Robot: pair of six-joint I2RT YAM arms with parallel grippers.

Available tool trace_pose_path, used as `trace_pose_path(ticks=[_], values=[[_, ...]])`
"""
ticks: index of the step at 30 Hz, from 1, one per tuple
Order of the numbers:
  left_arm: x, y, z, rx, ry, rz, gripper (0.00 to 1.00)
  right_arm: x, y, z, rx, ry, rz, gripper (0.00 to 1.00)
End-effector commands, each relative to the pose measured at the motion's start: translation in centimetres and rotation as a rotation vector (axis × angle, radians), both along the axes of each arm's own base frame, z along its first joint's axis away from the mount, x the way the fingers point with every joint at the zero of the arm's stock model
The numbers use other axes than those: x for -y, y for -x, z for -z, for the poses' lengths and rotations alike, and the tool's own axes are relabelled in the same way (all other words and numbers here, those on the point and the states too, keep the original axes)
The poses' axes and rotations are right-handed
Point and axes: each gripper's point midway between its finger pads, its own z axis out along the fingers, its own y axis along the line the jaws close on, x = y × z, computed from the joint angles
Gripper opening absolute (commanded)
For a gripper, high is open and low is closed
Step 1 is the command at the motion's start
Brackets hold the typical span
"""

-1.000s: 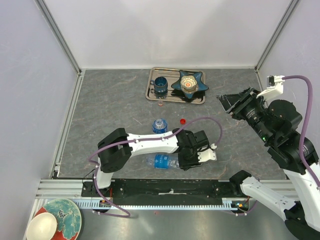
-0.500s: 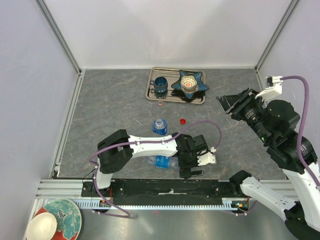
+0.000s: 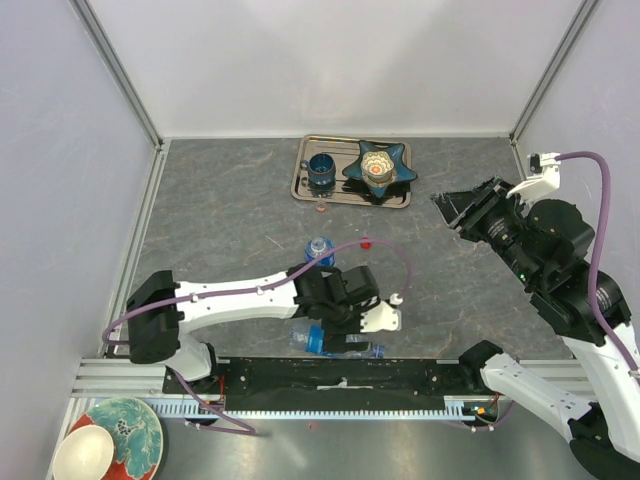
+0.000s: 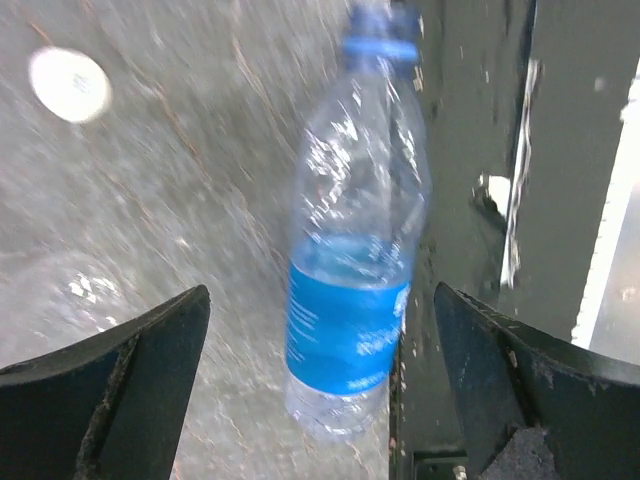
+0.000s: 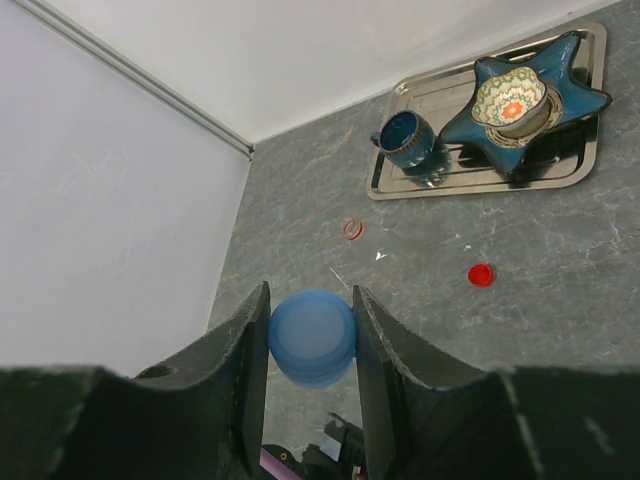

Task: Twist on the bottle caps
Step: Pick up the plastic bottle at the center of the board.

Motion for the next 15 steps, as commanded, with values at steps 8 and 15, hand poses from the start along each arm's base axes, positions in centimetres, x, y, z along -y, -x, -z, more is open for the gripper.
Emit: trace_pose_path(ticks=[8, 15], values=[[-7.3, 0.6, 6.9, 0.061, -0.145, 0.059, 1.0, -0.5, -0.6, 0.6, -0.006, -0.008, -0.002, 0.0], [-6.8, -1.0, 8.1, 0.147, -0.138, 0.032, 0.99, -0.5, -0.5, 0.4, -0.002, -0.016, -0.006, 0.0]])
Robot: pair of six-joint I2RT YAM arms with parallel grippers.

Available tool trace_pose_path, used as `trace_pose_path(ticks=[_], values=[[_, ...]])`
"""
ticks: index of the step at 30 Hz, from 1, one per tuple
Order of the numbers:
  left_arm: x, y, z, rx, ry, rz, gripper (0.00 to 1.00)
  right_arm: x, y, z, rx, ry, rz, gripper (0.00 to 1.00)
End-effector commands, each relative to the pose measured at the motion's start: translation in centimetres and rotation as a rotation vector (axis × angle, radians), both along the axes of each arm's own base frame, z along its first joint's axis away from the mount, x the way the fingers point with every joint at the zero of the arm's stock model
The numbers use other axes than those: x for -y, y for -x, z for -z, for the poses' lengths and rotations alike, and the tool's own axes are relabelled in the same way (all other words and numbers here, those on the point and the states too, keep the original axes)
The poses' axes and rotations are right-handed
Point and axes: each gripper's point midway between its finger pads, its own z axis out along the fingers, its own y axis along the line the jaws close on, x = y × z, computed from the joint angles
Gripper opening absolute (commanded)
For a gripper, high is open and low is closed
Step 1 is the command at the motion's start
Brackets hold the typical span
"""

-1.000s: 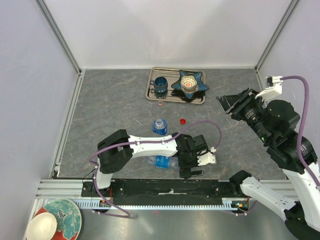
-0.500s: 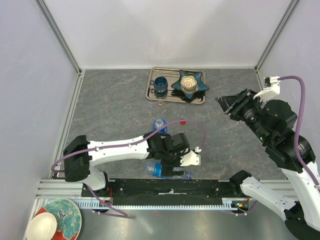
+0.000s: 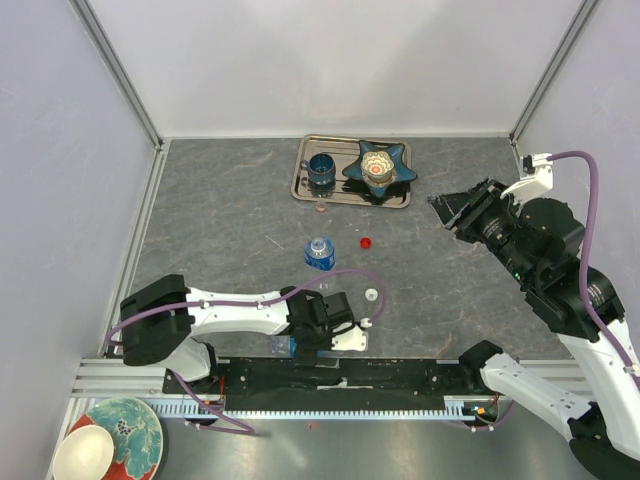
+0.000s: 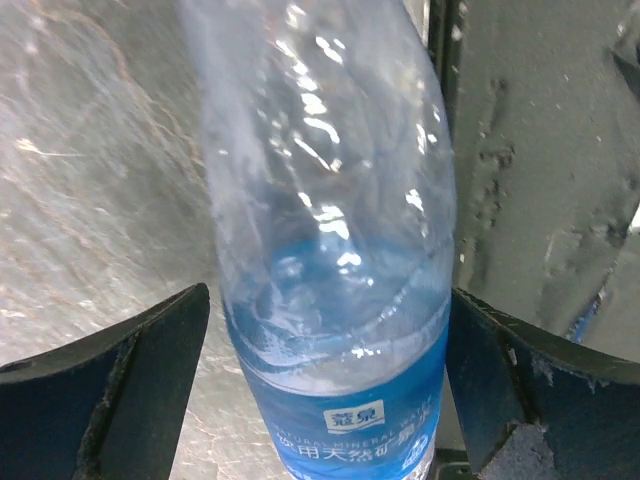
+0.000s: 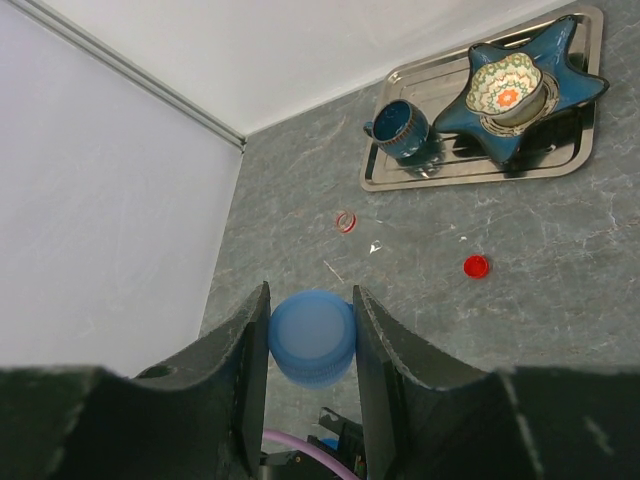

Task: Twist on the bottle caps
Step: Pick up the plastic bottle at the center of the board.

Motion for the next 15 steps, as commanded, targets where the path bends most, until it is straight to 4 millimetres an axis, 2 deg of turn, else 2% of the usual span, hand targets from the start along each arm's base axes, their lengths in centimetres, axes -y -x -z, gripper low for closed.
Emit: trace_pose_path(ticks=[1, 6, 8, 12, 13, 15], values=[[2.0, -1.7, -0.2, 0.091, 0.082, 0.026, 0.99, -0.2, -0.1, -0.9, 0.028, -0.025, -0.004, 0.0], [1.2, -2.0, 0.7, 0.096, 0.067, 0.024, 0.99, -0.1, -0.1, -1.0, 0.031, -0.025, -0.004, 0.0], [0.7, -2.0, 0.9, 0.09, 0.052, 0.027, 0.95, -0.2, 0.0, -1.0, 0.033, -0.025, -0.007, 0.0], [0.2, -1.9, 0.6, 0.076, 0.028, 0.029, 0.7, -0.1, 0.1, -1.2, 0.039, -0.02, -0.01, 0.0], [0.3, -1.9, 0.3, 0.077, 0.032, 0.029, 0.6, -0.1, 0.1, -1.2, 0.04, -0.019, -0.01, 0.0], [1.1, -2.4, -0.9, 0.09, 0.058, 0.025, 0.5, -0.1, 0.1, -1.2, 0.041, -0.016, -0.012, 0.0]])
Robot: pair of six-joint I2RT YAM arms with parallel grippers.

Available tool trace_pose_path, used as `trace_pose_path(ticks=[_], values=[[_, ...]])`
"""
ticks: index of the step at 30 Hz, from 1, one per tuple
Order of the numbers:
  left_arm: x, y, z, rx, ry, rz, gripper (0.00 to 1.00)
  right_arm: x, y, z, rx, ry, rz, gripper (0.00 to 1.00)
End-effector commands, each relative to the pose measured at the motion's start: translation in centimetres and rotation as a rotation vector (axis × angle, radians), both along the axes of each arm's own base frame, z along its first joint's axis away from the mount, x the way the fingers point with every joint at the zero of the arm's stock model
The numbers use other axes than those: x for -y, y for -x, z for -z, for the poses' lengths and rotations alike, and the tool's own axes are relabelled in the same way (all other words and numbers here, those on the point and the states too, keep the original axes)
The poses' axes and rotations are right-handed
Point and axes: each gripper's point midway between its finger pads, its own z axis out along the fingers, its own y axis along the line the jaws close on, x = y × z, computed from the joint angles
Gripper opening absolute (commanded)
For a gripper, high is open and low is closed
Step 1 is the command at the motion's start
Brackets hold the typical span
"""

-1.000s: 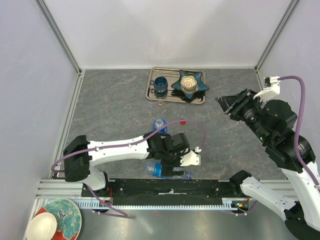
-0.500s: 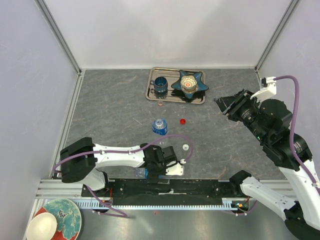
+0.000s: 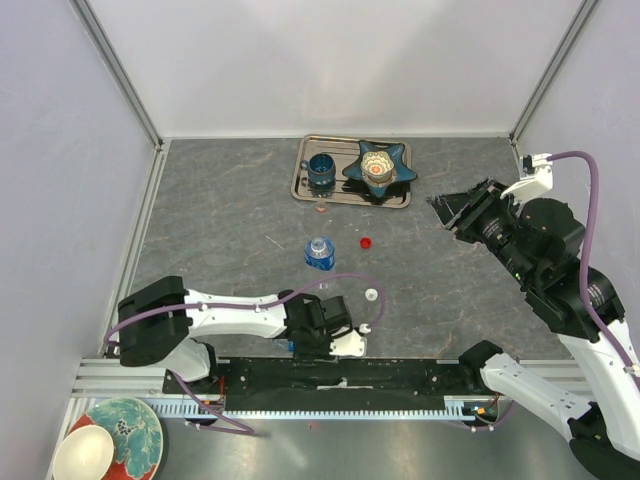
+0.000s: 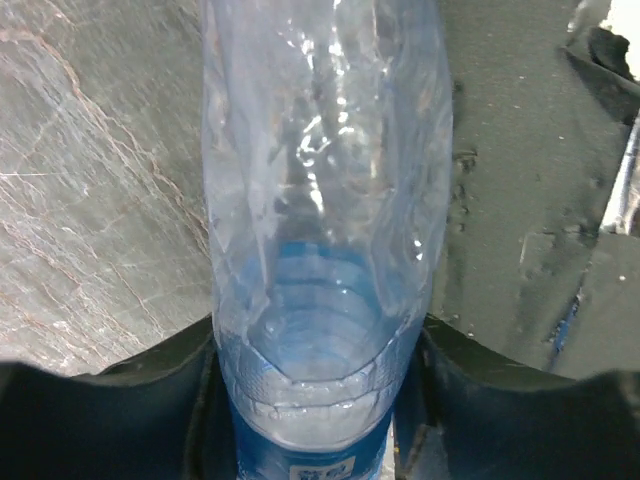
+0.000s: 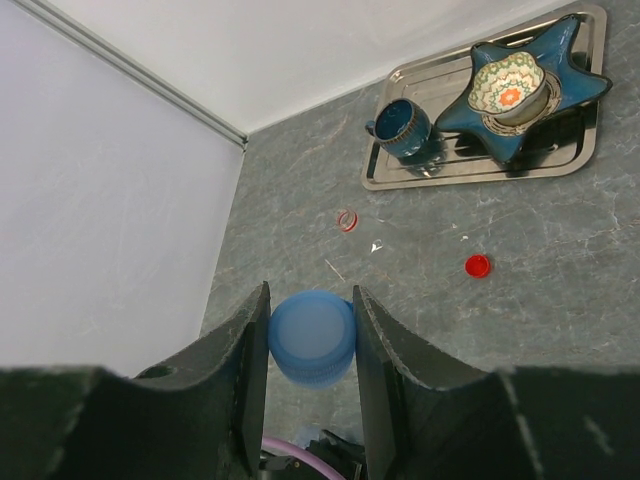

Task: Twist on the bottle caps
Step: Pick up the plastic bottle at the center of the board, then screw the bottle cap onto the plastic bottle.

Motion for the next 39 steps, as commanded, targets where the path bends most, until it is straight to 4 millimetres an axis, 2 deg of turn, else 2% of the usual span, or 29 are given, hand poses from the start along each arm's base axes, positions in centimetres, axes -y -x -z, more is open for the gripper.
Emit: trace_pose_path(ticks=[1, 3, 5, 6, 8, 9, 11, 12, 13, 14, 15, 17, 19, 20, 21, 22, 23, 24, 27, 29, 30, 31, 32, 33, 34, 35, 37, 38, 39], values=[[0.8, -2.6, -2.5, 0.079, 0.033, -0.006, 0.43, -0.1, 0.0, -1.1, 0.041, -0.012, -0.006, 0.0], [2.0, -3.6, -5.0, 0.103, 0.094, -0.024, 0.41, -0.1, -0.1, -1.3, 0.045, -0.005, -0.008, 0.0], [2.4, -4.5, -7.8, 0.132, 0.154, -0.038, 0.42, -0.2, -0.2, -1.7, 0.054, 0.003, -0.011, 0.0], [3.3, -5.2, -10.0, 0.158, 0.206, -0.043, 0.43, -0.2, -0.3, -1.8, 0.057, 0.006, -0.012, 0.0], [2.9, -6.0, -12.9, 0.177, 0.242, -0.065, 0.45, -0.4, -0.4, -2.5, 0.072, 0.006, -0.023, 0.0], [3.5, -6.5, -15.5, 0.194, 0.29, -0.076, 0.45, -0.6, -0.4, -2.9, 0.079, 0.004, -0.03, 0.0], [2.7, -7.0, -18.4, 0.206, 0.321, -0.105, 0.47, -1.1, -0.5, -3.7, 0.096, 0.006, -0.054, 0.0], [3.0, -7.4, -21.2, 0.231, 0.378, -0.106, 0.48, -1.2, -0.5, -4.2, 0.112, 0.005, -0.064, 0.0], [2.8, -7.6, -22.7, 0.256, 0.402, -0.095, 0.48, -1.6, -0.8, -4.4, 0.117, 0.011, -0.075, 0.0], [2.7, -7.6, -24.5, 0.276, 0.44, -0.087, 0.49, -1.8, -0.6, -5.3, 0.136, 0.005, -0.092, 0.0], [2.7, -7.3, -27.7, 0.302, 0.519, -0.08, 0.49, -2.0, -0.6, -5.8, 0.151, 0.011, -0.104, 0.0], [2.8, -6.5, -31.2, 0.308, 0.617, -0.048, 0.49, -2.5, -0.7, -7.0, 0.18, 0.007, -0.13, 0.0], [3.0, -5.3, -35.6, 0.31, 0.783, -0.038, 0.49, -2.9, -0.7, -8.1, 0.215, 0.009, -0.151, 0.0], [3.0, -4.9, -36.5, 0.31, 0.834, -0.041, 0.49, -3.1, -0.5, -9.1, 0.243, 0.004, -0.166, 0.0], [3.3, -4.3, -36.1, 0.282, 0.863, -0.02, 0.49, -3.4, -0.3, -10.1, 0.278, -0.003, -0.189, 0.0], [3.1, -3.7, -37.4, 0.282, 0.941, -0.02, 0.49, -4.1, -0.2, -10.5, 0.3, 0.01, -0.233, 0.0], [3.1, -3.3, -37.2, 0.269, 0.962, -0.014, 0.49, -4.4, 0.2, -11.6, 0.335, 0.004, -0.26, 0.0], [3.4, -2.8, -36.0, 0.23, 0.962, -0.006, 0.49, -4.7, 0.3, -12.6, 0.371, -0.004, -0.277, 0.0], [4.5, -1.2, -37.0, 0.103, 1.054, -0.044, 0.49, -6.1, 1.2, -14.2, 0.447, -0.016, -0.373, 0.0], [5.9, -0.7, -38.4, 0.003, 1.133, -0.096, 0.43, -6.9, 2.4, -14.6, 0.486, -0.037, -0.445, 0.0], [6.5, -0.3, -38.4, -0.05, 1.151, -0.099, 0.4, -7.2, 2.9, -15.8, 0.546, -0.06, -0.467, 0.0], [7.1, 0.0, -38.5, -0.118, 1.17, -0.136, 0.31, -7.1, 3.7, -16.4, 0.582, -0.073, -0.487, 0.0], [7.9, 0.1, -39.1, -0.147, 1.204, -0.121, 0.3, -8.0, 4.5, -15.8, 0.595, -0.08, -0.556, 0.0], [8.3, 1.0, -38.9, -0.194, 1.213, -0.073, 0.28, -8.1, 5.3, -17.1, 0.67, -0.102, -0.582, 0.0], [8.6, 1.2, -39.1, -0.241, 1.232, -0.087, 0.25, -8.1, 6.4, -17.4, 0.711, -0.111, -0.614, 0.0], [9.1, 1.3, -40.6, -0.241, 1.304, -0.045, 0.23, -8.7, 6.5, -16.2, 0.713, -0.109, -0.661, 0.0], [9.7, 1.8, -40.1, -0.322, 1.314, -0.039, 0.21, -8.5, 8.1, -17.2, 0.813, -0.129, -0.69, 0.0], [9.8, 1.8, -40.6, -0.335, 1.341, -0.026, 0.2, -8.9, 8.4, -16.2, 0.813, -0.121, -0.731, 0.0], [9.9, 1.9, -40.0, -0.364, 1.332, -0.026, 0.21, -9.0, 8.7, -16.2, 0.831, -0.119, -0.751, 0.0]])
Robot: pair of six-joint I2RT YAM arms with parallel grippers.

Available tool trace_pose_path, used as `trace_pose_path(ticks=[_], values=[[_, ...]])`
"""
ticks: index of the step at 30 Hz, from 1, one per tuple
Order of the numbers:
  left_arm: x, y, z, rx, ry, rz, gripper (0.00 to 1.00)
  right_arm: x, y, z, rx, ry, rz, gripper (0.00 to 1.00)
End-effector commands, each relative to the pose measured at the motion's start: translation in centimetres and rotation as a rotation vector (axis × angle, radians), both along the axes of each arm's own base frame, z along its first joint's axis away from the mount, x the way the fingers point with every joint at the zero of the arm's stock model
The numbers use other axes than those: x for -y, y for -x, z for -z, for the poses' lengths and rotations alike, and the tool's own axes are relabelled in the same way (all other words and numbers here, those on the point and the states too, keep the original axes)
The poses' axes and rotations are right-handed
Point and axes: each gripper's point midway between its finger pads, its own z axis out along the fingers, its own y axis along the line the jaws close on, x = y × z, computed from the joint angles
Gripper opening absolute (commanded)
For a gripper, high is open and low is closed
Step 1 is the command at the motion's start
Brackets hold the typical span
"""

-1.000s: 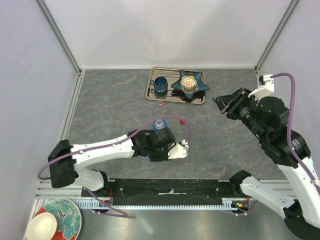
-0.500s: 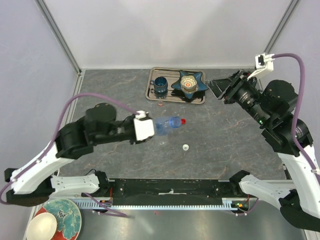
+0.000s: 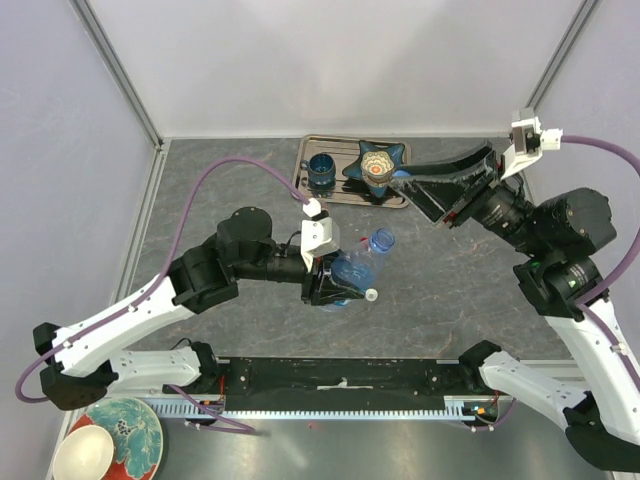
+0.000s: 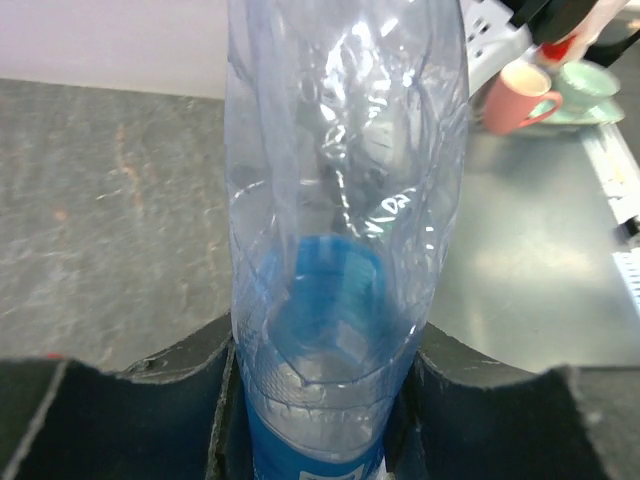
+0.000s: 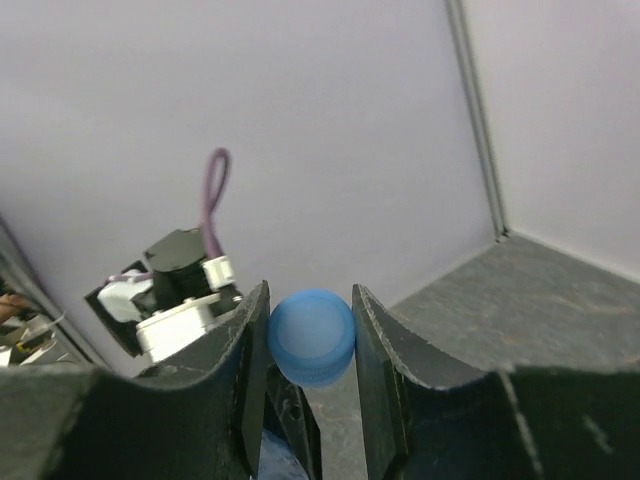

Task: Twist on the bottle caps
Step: Screw the bottle cap onto the plastic bottle.

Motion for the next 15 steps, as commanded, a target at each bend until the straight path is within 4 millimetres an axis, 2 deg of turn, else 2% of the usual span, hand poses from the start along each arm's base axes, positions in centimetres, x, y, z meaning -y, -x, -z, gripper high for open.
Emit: trace_pose_path(ticks=[1, 4, 15], values=[[0.8, 1.9, -4.7, -0.087, 0.215, 0.13, 0.2, -0.9, 4.0, -1.8, 0.215, -0.028, -0.183, 0.0], [0.8, 0.8, -4.4, -0.112, 0.229, 0.103, 0.2, -1.7, 4.6, -1.0, 0.216, 0.004, -0.253, 0.0], [0.5, 0.1, -3.0, -0.116, 0.22, 0.103, 0.2, -3.0, 4.2, 0.6, 0.137, 0.043, -0.331, 0.0]])
